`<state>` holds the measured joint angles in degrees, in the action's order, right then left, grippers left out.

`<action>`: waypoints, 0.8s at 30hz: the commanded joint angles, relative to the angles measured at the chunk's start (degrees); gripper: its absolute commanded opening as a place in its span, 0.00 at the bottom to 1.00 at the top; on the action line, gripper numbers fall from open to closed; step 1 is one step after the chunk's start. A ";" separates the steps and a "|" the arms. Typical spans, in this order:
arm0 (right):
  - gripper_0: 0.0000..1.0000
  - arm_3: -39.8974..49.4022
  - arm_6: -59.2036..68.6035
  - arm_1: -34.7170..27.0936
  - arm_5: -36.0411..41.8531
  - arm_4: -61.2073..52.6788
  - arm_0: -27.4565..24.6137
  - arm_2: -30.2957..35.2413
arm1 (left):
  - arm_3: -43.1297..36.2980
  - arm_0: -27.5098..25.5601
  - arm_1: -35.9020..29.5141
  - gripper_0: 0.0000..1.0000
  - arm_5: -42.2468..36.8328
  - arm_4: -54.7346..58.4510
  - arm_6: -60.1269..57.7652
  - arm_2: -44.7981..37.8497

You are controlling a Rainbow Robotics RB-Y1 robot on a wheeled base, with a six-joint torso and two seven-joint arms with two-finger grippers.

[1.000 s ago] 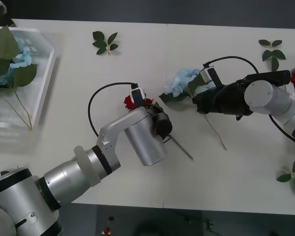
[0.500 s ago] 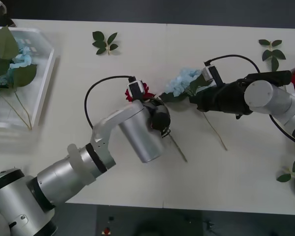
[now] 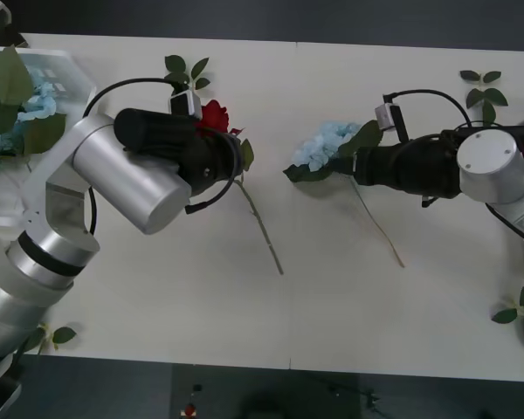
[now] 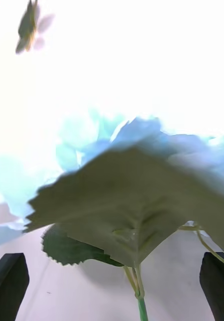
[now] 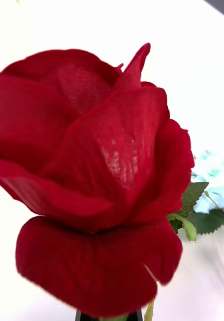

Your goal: Put the red flowers into the right box and the blue flowers into the left box

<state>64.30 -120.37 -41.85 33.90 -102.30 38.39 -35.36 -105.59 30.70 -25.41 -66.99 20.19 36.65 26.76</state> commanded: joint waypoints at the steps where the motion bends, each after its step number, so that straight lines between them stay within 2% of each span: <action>1: 1.00 3.02 -2.32 -5.26 0.82 -8.53 1.25 1.08 | -3.83 -1.26 -0.87 0.00 -0.16 5.39 16.43 -6.46; 5: 1.00 4.69 -3.64 -9.04 5.30 -18.46 0.90 1.79 | -4.01 -1.35 -1.04 0.00 -0.16 13.30 35.07 -12.70; 8: 1.00 6.63 -4.70 -10.89 9.35 -19.78 -0.86 4.42 | -4.01 -1.35 -0.87 0.00 -0.16 17.69 43.68 -14.80; 15: 1.00 16.30 -6.28 -12.82 17.87 -19.69 -11.67 16.11 | -3.74 -1.44 1.07 0.00 -0.16 29.73 62.49 -17.97; 18: 1.00 21.22 -6.54 -13.17 18.14 -19.69 -16.24 18.66 | -1.46 -1.44 2.47 0.00 0.19 38.08 70.66 -19.81; 24: 1.00 32.91 -6.45 -13.88 12.95 -19.69 -25.99 19.80 | 10.76 -1.35 5.37 0.00 4.41 62.52 97.82 -22.19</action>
<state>92.13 -125.41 -53.24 48.38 -121.54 14.63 -14.89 -98.38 28.76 -20.93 -64.28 76.70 125.09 4.69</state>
